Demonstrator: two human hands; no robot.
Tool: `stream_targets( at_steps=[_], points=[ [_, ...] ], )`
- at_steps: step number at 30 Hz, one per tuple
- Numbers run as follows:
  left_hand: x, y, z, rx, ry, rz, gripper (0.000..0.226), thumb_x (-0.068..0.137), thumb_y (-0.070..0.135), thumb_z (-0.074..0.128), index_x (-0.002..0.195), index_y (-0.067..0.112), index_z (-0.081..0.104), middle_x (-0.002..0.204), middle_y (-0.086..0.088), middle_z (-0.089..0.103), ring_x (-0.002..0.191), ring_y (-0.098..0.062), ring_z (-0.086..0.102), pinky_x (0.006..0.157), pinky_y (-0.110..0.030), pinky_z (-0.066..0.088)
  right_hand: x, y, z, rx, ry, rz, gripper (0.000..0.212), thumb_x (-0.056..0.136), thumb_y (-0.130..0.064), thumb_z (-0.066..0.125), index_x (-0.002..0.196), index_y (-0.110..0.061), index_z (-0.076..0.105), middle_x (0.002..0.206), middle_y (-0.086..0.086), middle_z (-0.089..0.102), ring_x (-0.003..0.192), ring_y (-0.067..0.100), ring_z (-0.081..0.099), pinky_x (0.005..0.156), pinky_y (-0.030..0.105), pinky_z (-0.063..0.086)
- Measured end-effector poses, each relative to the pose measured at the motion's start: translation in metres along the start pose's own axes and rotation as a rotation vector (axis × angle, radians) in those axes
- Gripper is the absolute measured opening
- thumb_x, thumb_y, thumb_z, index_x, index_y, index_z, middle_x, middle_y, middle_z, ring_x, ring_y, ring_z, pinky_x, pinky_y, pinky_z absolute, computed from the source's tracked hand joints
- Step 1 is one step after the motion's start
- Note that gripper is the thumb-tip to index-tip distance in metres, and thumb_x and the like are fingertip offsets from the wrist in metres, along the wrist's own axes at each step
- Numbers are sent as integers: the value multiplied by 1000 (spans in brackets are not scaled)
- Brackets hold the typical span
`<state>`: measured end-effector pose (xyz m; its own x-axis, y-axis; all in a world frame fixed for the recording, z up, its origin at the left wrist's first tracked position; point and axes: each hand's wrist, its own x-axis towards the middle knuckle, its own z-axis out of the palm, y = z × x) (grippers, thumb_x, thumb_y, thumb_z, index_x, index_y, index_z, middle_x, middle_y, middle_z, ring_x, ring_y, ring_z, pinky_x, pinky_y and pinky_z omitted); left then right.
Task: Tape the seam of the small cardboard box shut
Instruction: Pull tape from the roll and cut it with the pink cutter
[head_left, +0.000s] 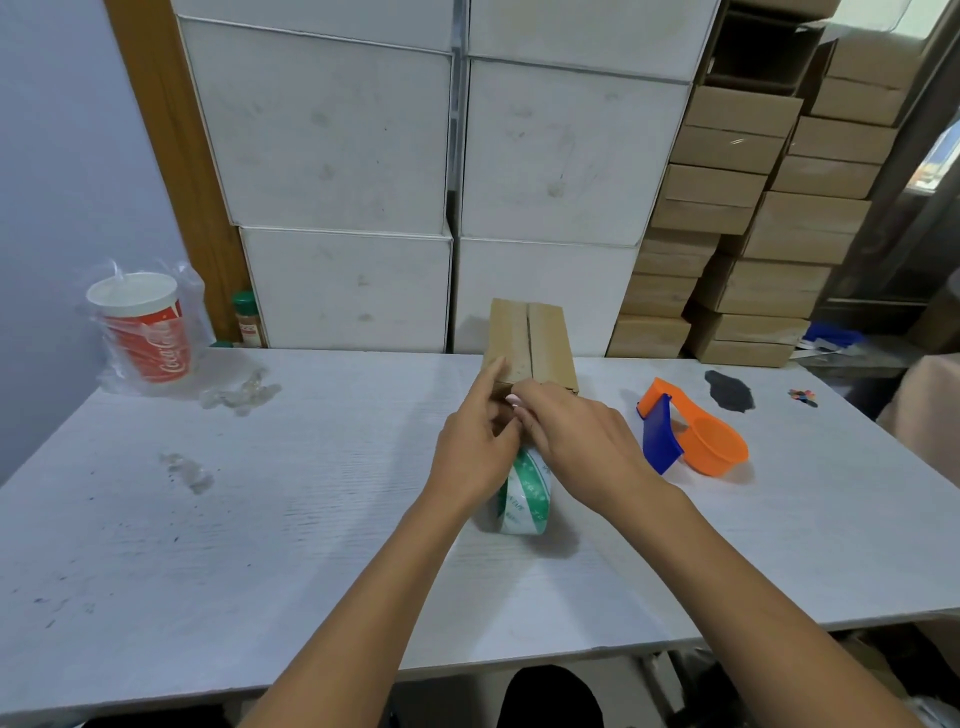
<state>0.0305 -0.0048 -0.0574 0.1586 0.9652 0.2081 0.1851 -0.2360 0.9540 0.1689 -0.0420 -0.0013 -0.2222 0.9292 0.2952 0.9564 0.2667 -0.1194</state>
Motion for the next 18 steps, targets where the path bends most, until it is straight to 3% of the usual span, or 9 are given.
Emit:
stream_targets(
  at_steps=[2,5,9,13,18],
  points=[
    [-3,2,1,28,38,13,67,102,18,60,160,38,34,93,10,83,96,-14,77,93,-47,61,-1,2,0,4,-1,13,21,112,-37,37,113,-26,55,107,-3,69,88,24,67,67,36,49],
    [-7,2,4,23,113,53,46,103,23,62,142,34,39,88,13,84,90,-12,78,89,-45,61,-3,4,0,36,-9,44,20,112,-37,37,114,-25,53,109,-3,69,88,22,66,66,33,45],
    [-10,2,8,9,183,29,32,102,27,68,119,27,41,88,13,84,84,-6,79,85,-41,63,-5,5,1,47,-1,64,21,112,-38,37,116,-24,52,112,-3,69,88,23,65,67,35,48],
    [-10,0,11,-38,224,-41,21,97,31,75,96,24,55,87,9,85,85,-9,80,81,-39,64,-7,7,1,62,6,73,21,112,-39,37,116,-25,52,112,-2,69,90,24,66,73,40,56],
    [-12,2,14,-133,255,-106,7,97,28,76,98,22,73,81,5,84,79,-5,80,71,-23,60,-10,8,6,98,16,79,25,112,-41,36,119,-26,54,114,-1,69,92,23,68,78,42,58]
  ],
)
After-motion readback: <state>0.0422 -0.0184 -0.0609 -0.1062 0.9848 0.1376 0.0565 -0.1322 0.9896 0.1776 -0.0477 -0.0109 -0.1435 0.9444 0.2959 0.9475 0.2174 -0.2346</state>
